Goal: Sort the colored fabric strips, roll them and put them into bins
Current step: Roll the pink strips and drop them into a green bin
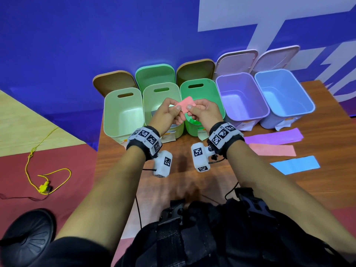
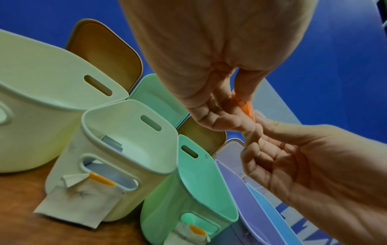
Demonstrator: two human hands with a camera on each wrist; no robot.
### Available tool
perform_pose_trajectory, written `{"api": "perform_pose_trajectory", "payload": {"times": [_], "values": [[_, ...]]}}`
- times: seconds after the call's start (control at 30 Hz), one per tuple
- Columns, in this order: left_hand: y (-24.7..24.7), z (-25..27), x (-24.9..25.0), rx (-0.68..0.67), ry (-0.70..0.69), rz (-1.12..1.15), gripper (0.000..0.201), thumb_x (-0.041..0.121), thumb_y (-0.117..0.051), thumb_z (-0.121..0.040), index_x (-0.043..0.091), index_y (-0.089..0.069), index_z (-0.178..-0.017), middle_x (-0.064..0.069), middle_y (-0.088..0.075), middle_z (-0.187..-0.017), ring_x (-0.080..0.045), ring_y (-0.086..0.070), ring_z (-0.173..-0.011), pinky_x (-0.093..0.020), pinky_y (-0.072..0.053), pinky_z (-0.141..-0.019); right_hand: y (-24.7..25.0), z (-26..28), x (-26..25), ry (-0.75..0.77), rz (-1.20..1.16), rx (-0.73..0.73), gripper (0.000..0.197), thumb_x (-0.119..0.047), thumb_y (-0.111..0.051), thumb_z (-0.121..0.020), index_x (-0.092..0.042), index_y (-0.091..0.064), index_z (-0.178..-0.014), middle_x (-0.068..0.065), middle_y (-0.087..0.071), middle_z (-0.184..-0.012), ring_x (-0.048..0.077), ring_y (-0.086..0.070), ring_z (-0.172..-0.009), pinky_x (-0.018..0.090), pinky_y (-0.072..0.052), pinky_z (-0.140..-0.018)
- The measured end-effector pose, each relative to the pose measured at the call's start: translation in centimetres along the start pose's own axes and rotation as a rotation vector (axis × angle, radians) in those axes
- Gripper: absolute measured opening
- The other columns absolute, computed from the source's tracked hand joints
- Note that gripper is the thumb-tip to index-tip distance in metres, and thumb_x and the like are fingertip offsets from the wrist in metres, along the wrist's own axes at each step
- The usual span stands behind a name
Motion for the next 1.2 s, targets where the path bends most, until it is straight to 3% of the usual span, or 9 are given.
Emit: {"api": "perform_pose_trajectory", "payload": {"times": [0.27,0.4,0.47,0.57,0.67,0.77,0.87,1.0,1.2], "values": [[0.1,-0.3,-0.6,0.012,0.039,0.020,0.021,0.012,-0.035,-0.107,0.012,-0.045,-0.090,-0.010,-0.063,-0.071,-0.015,-0.055,-0.056,-0.023,-0.047,-0.058,-0.1,0.2,0.1,-0.005,-0.022,0.021,0.024,-0.007,-0.070,-0.091,0.002,-0.058,-0.109,0.007,-0.069,-0.080,0.004,-0.064,-0.062,0.015,-0.051,-0.060],[0.0,-0.4,-1.1,0.008,0.064,0.038,0.025,0.013,-0.033,-0.108,0.010,-0.047,-0.088,-0.007,-0.066,-0.066,-0.014,-0.055,-0.053,-0.022,-0.047,-0.056,-0.3,0.2,0.1,0.005,-0.039,0.017,0.018,-0.008,-0.070,-0.091,-0.008,-0.054,-0.099,0.009,-0.070,-0.081,0.006,-0.065,-0.063,0.016,-0.051,-0.060],[-0.1,-0.5,-1.3,0.005,0.071,0.041,0.026,0.015,-0.032,-0.109,0.008,-0.050,-0.091,-0.007,-0.066,-0.064,-0.014,-0.055,-0.052,-0.023,-0.047,-0.057,-0.3,0.2,0.1,0.006,-0.052,0.020,0.021,-0.009,-0.071,-0.091,-0.010,-0.052,-0.099,0.009,-0.070,-0.082,0.007,-0.065,-0.064,0.018,-0.052,-0.062],[0.1,-0.4,-1.8,0.003,0.096,0.031,0.032,0.018,-0.031,-0.109,-0.004,-0.054,-0.107,-0.004,-0.066,-0.062,-0.012,-0.054,-0.051,-0.024,-0.045,-0.058,-0.2,0.4,0.3,0.007,-0.048,0.003,0.035,-0.013,-0.073,-0.090,-0.008,-0.052,-0.117,0.008,-0.069,-0.087,0.007,-0.065,-0.066,0.017,-0.053,-0.065],[0.2,-0.3,-2.3,0.007,0.122,0.028,0.039,0.022,-0.032,-0.109,-0.008,-0.055,-0.118,-0.004,-0.067,-0.062,-0.014,-0.055,-0.051,-0.026,-0.045,-0.059,-0.5,0.4,0.2,0.041,-0.030,-0.047,0.027,-0.010,-0.071,-0.091,-0.005,-0.062,-0.116,0.006,-0.071,-0.086,0.006,-0.067,-0.068,0.020,-0.054,-0.069],[0.2,0.0,-2.2,0.042,0.132,0.057,0.032,0.027,-0.037,-0.108,0.006,-0.060,-0.106,-0.004,-0.068,-0.067,-0.014,-0.059,-0.056,-0.024,-0.049,-0.061,-0.5,0.3,0.5,0.023,-0.036,-0.029,0.019,-0.010,-0.072,-0.090,-0.002,-0.065,-0.106,0.007,-0.070,-0.082,0.007,-0.066,-0.067,0.020,-0.053,-0.068],[0.5,0.4,-1.6,0.097,0.089,0.040,0.018,0.024,-0.050,-0.103,0.013,-0.063,-0.098,-0.007,-0.068,-0.081,-0.017,-0.063,-0.068,-0.029,-0.053,-0.071,-0.4,0.4,1.1,0.008,-0.005,-0.020,0.012,-0.015,-0.075,-0.088,-0.008,-0.067,-0.094,0.007,-0.070,-0.076,0.009,-0.063,-0.063,0.021,-0.052,-0.065],[0.6,0.9,-1.2,0.079,-0.005,-0.038,0.007,0.012,-0.060,-0.097,0.014,-0.066,-0.100,-0.011,-0.069,-0.083,-0.018,-0.065,-0.074,-0.031,-0.057,-0.078,-0.3,0.6,1.0,0.024,0.021,-0.009,0.011,-0.018,-0.076,-0.087,-0.012,-0.067,-0.087,0.006,-0.070,-0.072,0.008,-0.062,-0.059,0.020,-0.050,-0.061],[1.0,1.2,-1.4,0.117,0.003,-0.042,0.009,0.006,-0.060,-0.096,0.005,-0.065,-0.104,-0.007,-0.067,-0.078,-0.007,-0.064,-0.066,-0.021,-0.056,-0.071,-0.8,0.9,1.2,0.023,0.011,-0.050,0.008,-0.016,-0.074,-0.090,-0.011,-0.067,-0.089,0.009,-0.071,-0.076,0.009,-0.064,-0.062,0.021,-0.053,-0.064]]}}
Point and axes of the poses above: each hand's wrist, its own z-axis away from the middle knuckle, its own y-axis out of the back of the hand, x = y × z, the point moved 8 cm from there along -z, towards the middle knuckle
